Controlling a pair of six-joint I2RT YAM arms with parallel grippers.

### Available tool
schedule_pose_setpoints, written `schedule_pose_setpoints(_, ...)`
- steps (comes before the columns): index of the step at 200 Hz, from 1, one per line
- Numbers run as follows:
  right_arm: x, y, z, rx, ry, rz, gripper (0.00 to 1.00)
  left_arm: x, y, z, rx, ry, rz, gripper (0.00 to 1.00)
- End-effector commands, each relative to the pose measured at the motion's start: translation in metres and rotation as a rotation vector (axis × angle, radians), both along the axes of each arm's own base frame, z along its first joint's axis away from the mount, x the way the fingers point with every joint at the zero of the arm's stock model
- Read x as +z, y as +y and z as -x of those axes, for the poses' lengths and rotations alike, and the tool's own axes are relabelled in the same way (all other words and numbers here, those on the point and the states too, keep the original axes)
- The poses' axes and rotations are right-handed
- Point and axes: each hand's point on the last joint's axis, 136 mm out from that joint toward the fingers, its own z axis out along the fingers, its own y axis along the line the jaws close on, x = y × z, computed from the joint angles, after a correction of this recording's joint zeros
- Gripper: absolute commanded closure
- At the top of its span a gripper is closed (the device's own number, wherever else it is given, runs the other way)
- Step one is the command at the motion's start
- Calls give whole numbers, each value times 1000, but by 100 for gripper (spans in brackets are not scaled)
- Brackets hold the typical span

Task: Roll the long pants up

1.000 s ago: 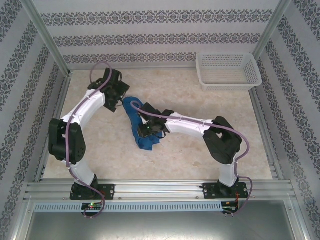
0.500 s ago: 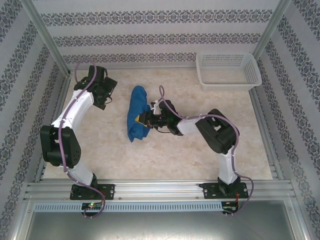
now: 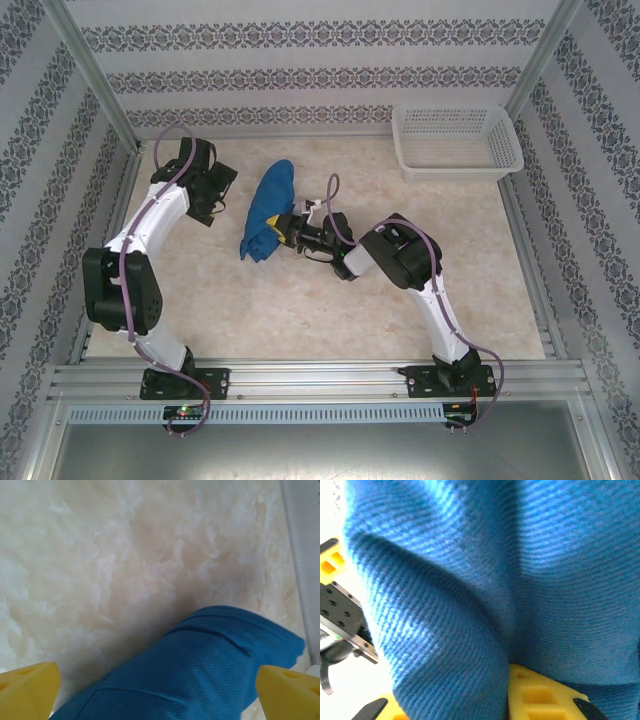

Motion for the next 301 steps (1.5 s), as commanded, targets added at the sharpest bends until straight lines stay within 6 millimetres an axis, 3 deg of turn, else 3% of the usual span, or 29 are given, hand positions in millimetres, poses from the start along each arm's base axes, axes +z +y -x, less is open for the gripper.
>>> schedule_pose_setpoints(1,17,-5,-19,-55,-14,-56,100,-23,-3,-3,-10,28,33,0)
schedule_pose_setpoints(38,68,-29,-57,-141,-96,-129,100,-8,1,-6,-19,-5,6,0)
schedule_pose_setpoints(80,149,-87,-93,-262,-231,-197,100,12,11,-9,-10,-36,5,0)
schedule_pose_setpoints(139,232,-144,-118,-326,-372,-175,100,17,15,-13,-1,-37,18,0)
schedule_pose_setpoints(209,316,-237,-139,-504,-525,-102,100,28,27,-7,17,-44,19,0)
schedule_pose_setpoints(234,335,-283,-136,-604,-559,-39,100,31,35,-7,22,-47,28,0)
schedule_pose_setpoints(258,339,-331,-125,-717,-559,66,100,32,42,-11,24,-50,38,0)
schedule_pose_setpoints(301,312,-409,-108,-946,-466,212,100,25,51,-19,22,-35,66,0)
